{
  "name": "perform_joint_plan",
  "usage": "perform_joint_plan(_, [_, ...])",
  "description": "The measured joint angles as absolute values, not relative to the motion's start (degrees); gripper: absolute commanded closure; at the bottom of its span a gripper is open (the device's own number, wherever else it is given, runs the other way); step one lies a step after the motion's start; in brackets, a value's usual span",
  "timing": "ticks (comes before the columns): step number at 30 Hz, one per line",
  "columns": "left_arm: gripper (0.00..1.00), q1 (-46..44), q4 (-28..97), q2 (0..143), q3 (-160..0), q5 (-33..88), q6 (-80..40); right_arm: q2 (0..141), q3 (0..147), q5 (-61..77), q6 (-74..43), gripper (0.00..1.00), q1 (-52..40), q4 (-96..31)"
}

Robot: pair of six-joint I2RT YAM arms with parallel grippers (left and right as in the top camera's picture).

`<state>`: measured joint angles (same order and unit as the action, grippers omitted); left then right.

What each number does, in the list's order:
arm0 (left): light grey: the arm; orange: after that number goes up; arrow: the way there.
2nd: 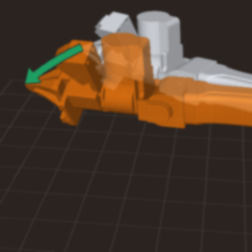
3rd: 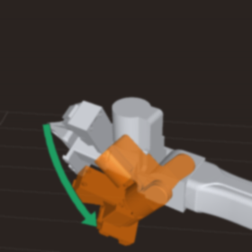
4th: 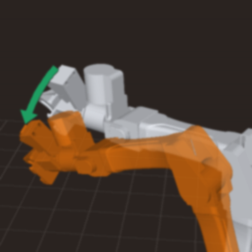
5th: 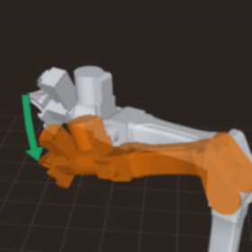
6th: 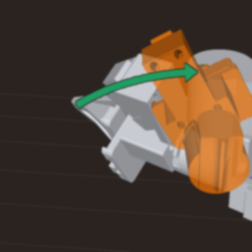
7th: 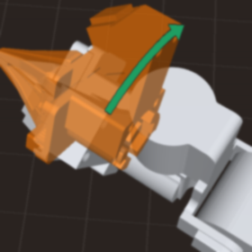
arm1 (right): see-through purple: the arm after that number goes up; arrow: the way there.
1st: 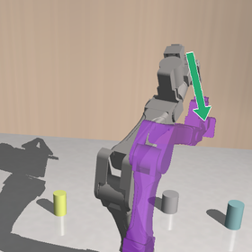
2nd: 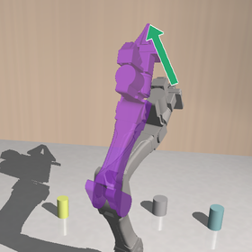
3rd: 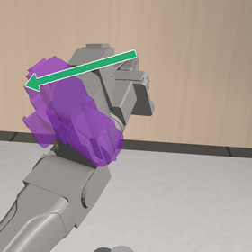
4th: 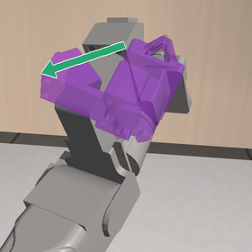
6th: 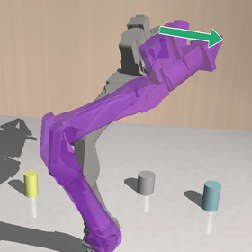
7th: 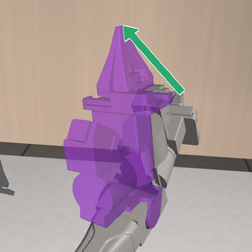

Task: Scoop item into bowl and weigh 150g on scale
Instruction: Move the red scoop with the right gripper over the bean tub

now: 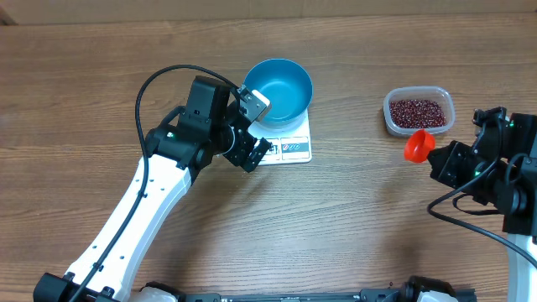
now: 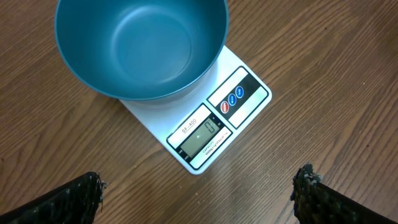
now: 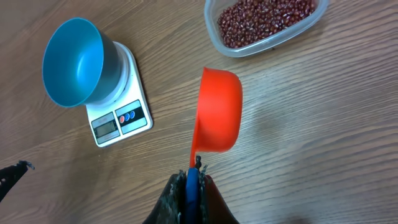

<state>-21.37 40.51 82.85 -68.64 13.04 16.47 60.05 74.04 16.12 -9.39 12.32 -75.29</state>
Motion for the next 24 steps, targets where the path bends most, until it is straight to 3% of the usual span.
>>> perform_joint_plan(24, [0.0,-21.4,40.5,82.8,-68.6,13.0,16.5,65.3,74.0,16.5,-4.8,0.96,14.9,-70.8])
